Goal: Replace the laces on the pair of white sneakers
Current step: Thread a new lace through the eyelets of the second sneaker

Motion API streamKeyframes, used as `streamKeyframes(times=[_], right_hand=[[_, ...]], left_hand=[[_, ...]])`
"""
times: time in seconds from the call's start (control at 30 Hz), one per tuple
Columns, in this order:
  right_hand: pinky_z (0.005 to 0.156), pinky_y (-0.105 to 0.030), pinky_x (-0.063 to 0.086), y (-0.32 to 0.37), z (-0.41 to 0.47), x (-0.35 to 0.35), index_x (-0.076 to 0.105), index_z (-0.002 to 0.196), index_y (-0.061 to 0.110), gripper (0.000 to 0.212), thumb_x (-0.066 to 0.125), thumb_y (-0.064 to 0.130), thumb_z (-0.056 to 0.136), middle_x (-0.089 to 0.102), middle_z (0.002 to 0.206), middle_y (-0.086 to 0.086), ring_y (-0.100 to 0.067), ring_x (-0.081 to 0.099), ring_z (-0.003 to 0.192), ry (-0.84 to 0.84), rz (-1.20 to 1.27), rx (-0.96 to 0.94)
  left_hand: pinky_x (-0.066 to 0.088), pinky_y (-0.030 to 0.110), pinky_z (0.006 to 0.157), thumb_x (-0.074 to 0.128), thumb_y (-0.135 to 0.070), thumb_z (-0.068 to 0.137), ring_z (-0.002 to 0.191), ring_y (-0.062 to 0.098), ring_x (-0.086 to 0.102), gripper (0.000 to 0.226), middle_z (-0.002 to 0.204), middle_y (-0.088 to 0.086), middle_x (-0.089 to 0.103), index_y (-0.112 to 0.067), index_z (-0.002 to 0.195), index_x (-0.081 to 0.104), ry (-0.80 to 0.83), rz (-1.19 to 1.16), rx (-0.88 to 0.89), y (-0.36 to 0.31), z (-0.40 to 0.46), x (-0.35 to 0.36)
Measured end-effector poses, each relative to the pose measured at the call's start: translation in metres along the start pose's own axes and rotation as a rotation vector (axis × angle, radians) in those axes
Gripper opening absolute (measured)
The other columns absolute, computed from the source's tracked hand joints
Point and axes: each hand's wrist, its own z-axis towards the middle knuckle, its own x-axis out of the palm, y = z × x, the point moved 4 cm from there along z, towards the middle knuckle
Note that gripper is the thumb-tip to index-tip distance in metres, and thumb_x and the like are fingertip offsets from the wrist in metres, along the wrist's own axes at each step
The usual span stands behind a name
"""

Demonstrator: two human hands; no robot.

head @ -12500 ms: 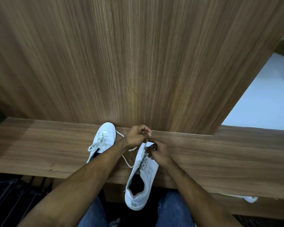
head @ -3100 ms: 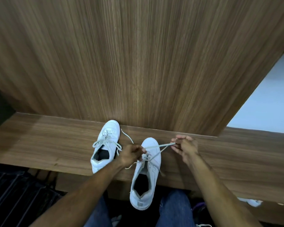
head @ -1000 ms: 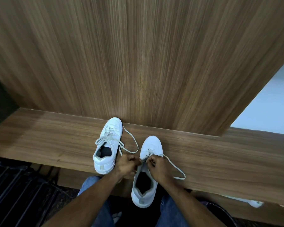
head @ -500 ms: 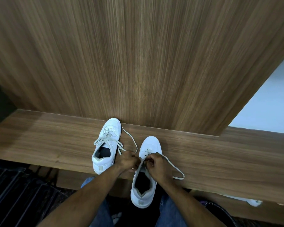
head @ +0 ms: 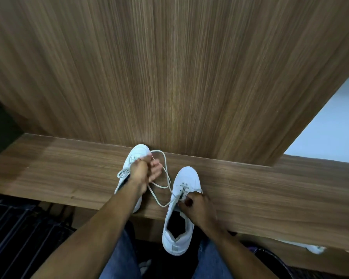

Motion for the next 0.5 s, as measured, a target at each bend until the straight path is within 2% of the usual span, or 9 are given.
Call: streamKeyframes(times=[0.07, 0.13, 0.2, 0.23, 0.3, 0.37, 0.43, 0.5], right_hand=[[0.061, -0.025, 0.037, 0.0, -0.002, 0.001, 0.055, 0.075, 0.024, 0.03, 0.06, 0.052, 0.083, 0.067, 0.083, 0.006, -0.015, 0.063, 0.081, 0.012, 0.023, 0.018], [0.061, -0.025, 0.036, 0.0, -0.004, -0.001, 0.051, 0.072, 0.024, 0.028, 0.06, 0.049, 0.082, 0.066, 0.081, 0.006, -0.015, 0.062, 0.079, 0.008, 0.024, 0.046], [0.061, -0.026, 0.039, -0.001, -0.004, -0.001, 0.05, 0.072, 0.023, 0.028, 0.06, 0.047, 0.082, 0.064, 0.077, 0.006, -0.015, 0.062, 0.079, 0.009, 0.029, 0.05], [0.062, -0.027, 0.04, -0.001, -0.004, -0.001, 0.051, 0.072, 0.023, 0.027, 0.061, 0.047, 0.082, 0.063, 0.076, 0.006, -0.016, 0.063, 0.08, 0.014, 0.036, 0.047], [0.062, -0.026, 0.039, -0.002, -0.005, -0.001, 0.055, 0.076, 0.023, 0.027, 0.061, 0.048, 0.082, 0.065, 0.081, 0.005, -0.018, 0.064, 0.083, 0.024, 0.039, 0.052], [0.063, -0.026, 0.037, -0.002, -0.005, 0.0, 0.059, 0.084, 0.023, 0.03, 0.061, 0.052, 0.082, 0.069, 0.09, 0.004, -0.019, 0.064, 0.087, 0.039, 0.035, 0.041], [0.065, -0.026, 0.037, 0.0, -0.007, -0.001, 0.06, 0.088, 0.023, 0.032, 0.06, 0.054, 0.083, 0.07, 0.094, 0.004, -0.019, 0.065, 0.09, 0.049, 0.017, 0.033], [0.065, -0.026, 0.035, 0.001, -0.007, -0.003, 0.061, 0.088, 0.022, 0.032, 0.061, 0.054, 0.083, 0.07, 0.094, 0.003, -0.019, 0.065, 0.091, 0.042, 0.004, 0.036]], left_hand=[[0.044, 0.02, 0.044, 0.053, -0.02, 0.095, 0.055, 0.014, 0.053, 0.008, 0.069, 0.001, 0.059, -0.02, 0.094, 0.061, 0.019, 0.288, -0.105, 0.036, -0.008, -0.007], [0.031, 0.016, 0.042, 0.058, -0.02, 0.09, 0.044, 0.011, 0.039, 0.003, 0.059, 0.0, 0.049, -0.019, 0.089, 0.06, 0.115, 0.505, -0.236, 0.073, -0.014, -0.011], [0.034, 0.019, 0.047, 0.067, -0.028, 0.084, 0.044, 0.013, 0.04, 0.014, 0.06, 0.004, 0.05, -0.019, 0.08, 0.059, 0.156, 0.636, -0.255, 0.096, -0.015, -0.015], [0.038, 0.022, 0.05, 0.071, -0.03, 0.081, 0.047, 0.016, 0.045, 0.017, 0.063, 0.008, 0.054, -0.017, 0.078, 0.061, 0.15, 0.654, -0.218, 0.1, -0.014, -0.014], [0.042, 0.024, 0.051, 0.072, -0.021, 0.081, 0.051, 0.017, 0.053, 0.014, 0.066, 0.012, 0.06, -0.01, 0.082, 0.064, 0.134, 0.658, -0.112, 0.095, -0.011, -0.007], [0.038, 0.022, 0.043, 0.066, -0.008, 0.085, 0.043, 0.015, 0.052, 0.012, 0.058, 0.01, 0.059, -0.005, 0.089, 0.056, 0.139, 0.616, -0.054, 0.083, -0.009, 0.004], [0.043, 0.021, 0.042, 0.06, -0.003, 0.088, 0.04, 0.015, 0.056, 0.007, 0.055, 0.007, 0.059, -0.003, 0.09, 0.053, 0.114, 0.498, -0.043, 0.063, -0.006, 0.014], [0.052, 0.024, 0.046, 0.057, -0.006, 0.092, 0.046, 0.013, 0.063, 0.005, 0.062, 0.006, 0.064, -0.007, 0.087, 0.057, 0.065, 0.287, -0.03, 0.036, 0.0, 0.02]])
